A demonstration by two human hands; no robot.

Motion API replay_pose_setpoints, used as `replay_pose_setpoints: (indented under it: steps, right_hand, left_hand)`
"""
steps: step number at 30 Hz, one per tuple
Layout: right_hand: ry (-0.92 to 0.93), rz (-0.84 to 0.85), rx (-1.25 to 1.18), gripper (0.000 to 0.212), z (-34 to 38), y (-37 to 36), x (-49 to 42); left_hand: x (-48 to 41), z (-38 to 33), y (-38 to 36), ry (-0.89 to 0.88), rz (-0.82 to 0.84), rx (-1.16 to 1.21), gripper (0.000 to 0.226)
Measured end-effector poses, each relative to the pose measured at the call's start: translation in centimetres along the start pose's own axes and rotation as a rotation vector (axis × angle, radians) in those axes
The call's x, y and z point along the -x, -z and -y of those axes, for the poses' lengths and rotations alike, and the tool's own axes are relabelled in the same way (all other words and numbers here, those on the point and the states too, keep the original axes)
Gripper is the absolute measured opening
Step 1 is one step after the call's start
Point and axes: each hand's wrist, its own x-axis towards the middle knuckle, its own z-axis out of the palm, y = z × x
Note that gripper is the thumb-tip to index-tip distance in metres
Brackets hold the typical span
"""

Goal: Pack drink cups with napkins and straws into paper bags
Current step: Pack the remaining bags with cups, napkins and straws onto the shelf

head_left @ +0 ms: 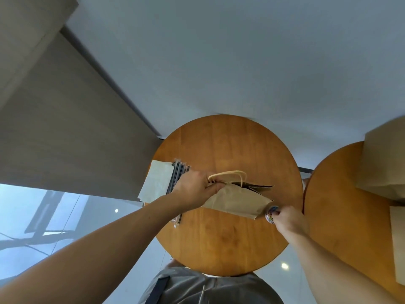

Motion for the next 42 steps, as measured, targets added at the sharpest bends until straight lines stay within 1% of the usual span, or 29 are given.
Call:
replay_pose_setpoints:
  steps: [3, 6, 10, 13, 14, 16, 18, 20, 22, 24, 27, 29, 32, 34, 36, 39, 42]
  right_hand:
    - [-0.012, -0.01, -0.025, 0.029, -0.1, 0.0, 0.4]
    - [-0.062, 0.001, -0.088, 0.034, 0.3, -0.3, 0.3]
    - [-0.108, 0.021, -0.167, 0.035, 0.9, -0.6, -0.2]
    - [-0.116, 0.003, -0.21, 0.038, 0.8, -0.7, -0.1]
    - [-0.116, -0.013, -0.233, 0.037, 0.8, -0.6, 0.0]
    - [-0.105, -0.057, -0.268, 0.033, 0.7, -0.2, 0.3]
    - [-0.096, -0.099, -0.302, 0.03, 0.7, 0.2, 0.6]
    - [-0.099, -0.123, -0.356, 0.027, 0.5, 0.5, 0.7]
    - [-0.107, -0.132, -0.44, 0.021, 0.2, 0.6, 0.8]
    - [-0.098, -0.142, -0.554, 0.016, -0.1, 0.8, 1.3]
    - [-0.032, -0.125, -0.78, 0.006, -0.1, 1.4, 2.6]
    - [0.044, -0.153, -0.842, 0.012, 0.2, 2.3, 3.6]
    - [0.174, -0.159, -0.908, 0.015, 1.2, 4.1, 5.7]
    - [0.286, -0.173, -0.906, 0.019, 2.1, 5.6, 7.3]
    - [0.408, -0.227, -0.868, 0.023, 3.0, 7.2, 8.9]
    - [0.54, -0.345, -0.852, 0.02, 4.8, 9.8, 11.3]
    - [0.664, -0.444, -0.808, 0.015, 7.2, 12.0, 13.4]
  left_hand:
    - [-0.1, 0.1, 0.1, -0.001, -0.002, -0.008, 0.022]
    - [0.0, 0.4, 0.0, -0.008, -0.014, -0.013, 0.021]
    - [0.1, 0.4, 0.0, -0.005, -0.005, 0.012, 0.02]
    - [0.1, 0.1, 0.2, 0.004, 0.007, 0.021, 0.012]
    - [0.1, 0.0, 0.3, 0.002, 0.008, 0.019, 0.014]
    - [0.0, -0.3, 0.3, 0.001, 0.012, -0.002, 0.024]
    - [-0.1, -0.5, 0.3, 0.031, 0.036, -0.031, 0.022]
    - [-0.2, -0.7, 0.3, 0.062, 0.037, -0.047, 0.031]
    - [-0.3, -0.8, 0.2, 0.087, 0.027, -0.042, 0.04]
    - [-0.3, -0.9, 0.4, 0.107, 0.036, -0.039, 0.04]
    - [-0.1, -1.3, 0.6, 0.129, 0.076, -0.034, 0.031]
    - [-0.1, -1.6, 0.8, 0.138, 0.088, -0.036, 0.028]
    - [-0.1, -1.9, 1.1, 0.124, 0.1, -0.062, 0.033]
    - [-0.2, -2.0, 1.2, 0.126, 0.106, -0.095, 0.04]
    - [-0.2, -1.9, 1.4, 0.135, 0.109, -0.123, 0.043]
    - [-0.3, -1.8, 1.6, 0.12, 0.11, -0.141, 0.043]
    - [-0.4, -1.7, 1.7, 0.07, 0.126, -0.188, 0.046]
